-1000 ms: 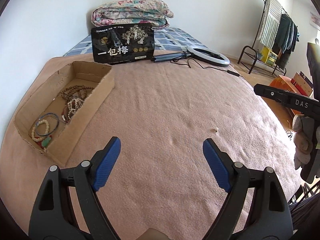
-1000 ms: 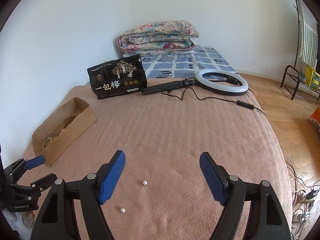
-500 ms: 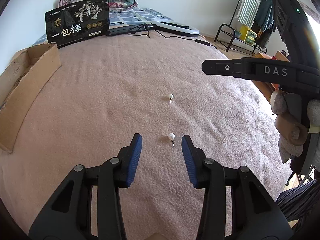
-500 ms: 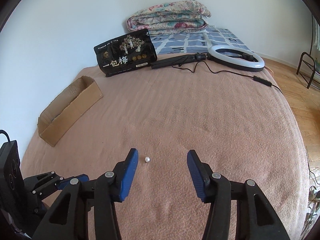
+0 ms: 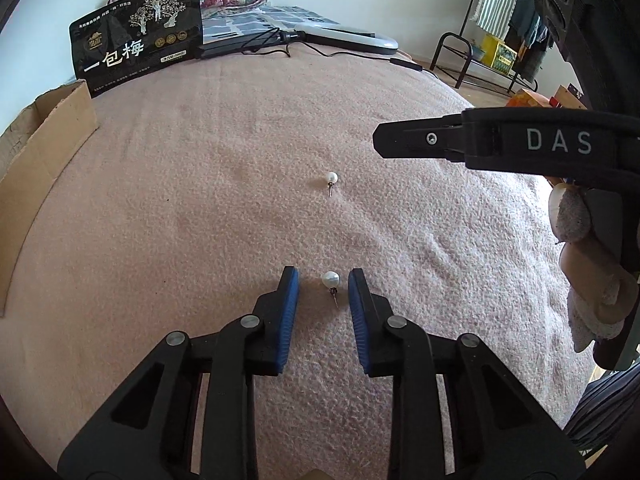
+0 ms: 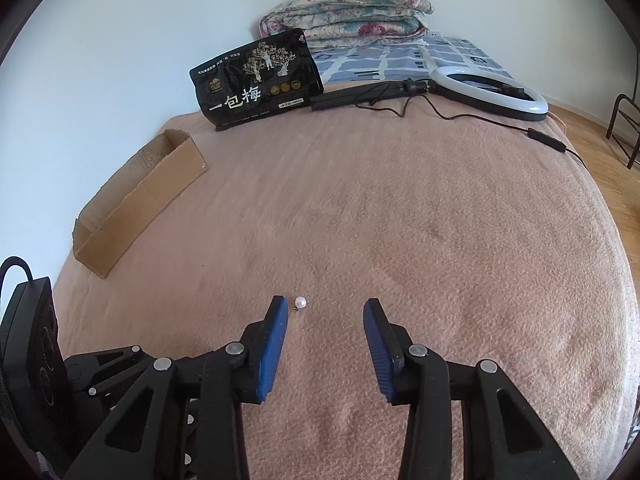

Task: Organize jewelry
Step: 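Grasp one pearl earring with the left tool while the right tool grasps the other, then carry both earrings into the box and open both tools there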

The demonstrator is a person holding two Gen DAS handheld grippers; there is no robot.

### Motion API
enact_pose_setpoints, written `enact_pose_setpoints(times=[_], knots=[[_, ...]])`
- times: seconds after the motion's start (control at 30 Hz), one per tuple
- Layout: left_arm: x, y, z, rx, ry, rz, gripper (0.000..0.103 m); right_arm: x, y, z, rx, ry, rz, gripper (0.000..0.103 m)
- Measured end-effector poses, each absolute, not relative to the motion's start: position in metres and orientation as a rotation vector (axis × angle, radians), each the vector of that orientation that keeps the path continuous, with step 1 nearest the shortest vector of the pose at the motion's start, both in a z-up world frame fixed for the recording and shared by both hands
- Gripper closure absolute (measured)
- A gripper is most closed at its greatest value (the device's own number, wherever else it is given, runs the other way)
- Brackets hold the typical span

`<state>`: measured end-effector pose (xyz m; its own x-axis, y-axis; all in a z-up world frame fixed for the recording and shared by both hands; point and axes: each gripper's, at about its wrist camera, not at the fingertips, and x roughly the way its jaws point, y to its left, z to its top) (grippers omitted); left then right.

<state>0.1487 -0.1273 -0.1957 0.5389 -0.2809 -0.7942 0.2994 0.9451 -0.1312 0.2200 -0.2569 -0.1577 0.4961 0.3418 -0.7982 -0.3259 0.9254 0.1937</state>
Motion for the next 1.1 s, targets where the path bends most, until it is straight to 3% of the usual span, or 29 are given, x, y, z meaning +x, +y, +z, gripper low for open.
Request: enact_pose_setpoints(times=[0.2,0.73,0.93,1.0,1.1], knots=[[0.151,-0.124,-0.201,0.036,0.933,-0.325,0.090,0.222,-0.251,-0.164,0.009,0.977,0.414,0.064],[0.169,-0.082,-0.201,0.006,0.932,-0.235,0.092,0.232,-0.209,-0.186,-0.128,0.990,0.426,0.074],[0.176,-0.069,-0.201,-0.021,0.934,-0.222,0.092,0.236,-0.198,-0.196,-0.194,1.000,0.405,0.083],[0.177,-0.066,-0.200,-0.029,0.933,-0.220,0.092,0.236,-0.197,-0.196,-0.206,0.995,0.398,0.092],[0.179,-0.063,-0.199,-0.034,0.932,-0.218,0.092,0.235,-0.197,-0.195,-0.215,0.990,0.394,0.097]])
